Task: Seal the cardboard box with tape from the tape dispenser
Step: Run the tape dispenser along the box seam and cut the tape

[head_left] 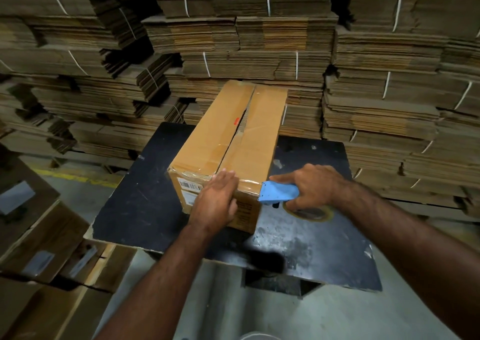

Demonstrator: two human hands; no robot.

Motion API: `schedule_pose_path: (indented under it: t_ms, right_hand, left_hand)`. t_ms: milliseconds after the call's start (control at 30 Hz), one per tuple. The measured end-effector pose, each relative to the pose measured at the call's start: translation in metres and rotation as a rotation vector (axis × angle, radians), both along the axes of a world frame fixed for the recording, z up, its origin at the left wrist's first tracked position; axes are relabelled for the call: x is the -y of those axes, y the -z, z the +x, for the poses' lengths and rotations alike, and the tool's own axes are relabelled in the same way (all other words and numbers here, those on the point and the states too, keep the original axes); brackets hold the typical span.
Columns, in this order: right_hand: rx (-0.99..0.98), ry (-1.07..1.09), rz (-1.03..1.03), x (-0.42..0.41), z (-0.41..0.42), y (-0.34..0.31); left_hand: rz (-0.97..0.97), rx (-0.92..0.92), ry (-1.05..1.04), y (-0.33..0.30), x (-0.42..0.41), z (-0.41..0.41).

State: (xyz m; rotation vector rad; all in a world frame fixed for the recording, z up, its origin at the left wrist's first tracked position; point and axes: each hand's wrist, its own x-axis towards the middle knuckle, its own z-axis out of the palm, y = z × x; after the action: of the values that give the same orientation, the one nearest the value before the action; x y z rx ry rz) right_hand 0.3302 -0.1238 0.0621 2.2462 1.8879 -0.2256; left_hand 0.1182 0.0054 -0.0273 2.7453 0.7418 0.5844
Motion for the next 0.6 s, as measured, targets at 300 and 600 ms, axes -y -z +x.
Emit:
schedule_pose_path:
  t_ms: [300,600]
  right_hand:
    - [-0.014,0.022,0.059,0.008,0.002,0.011]
    - [-0.089,0.069,0.062,0.049,0.022,0.019]
  left_hand:
    - [0.043,-0.09,0.084,0.01,0.017,0.014]
    - [0.016,-0.134,0.07,0.005,0.014,0.015]
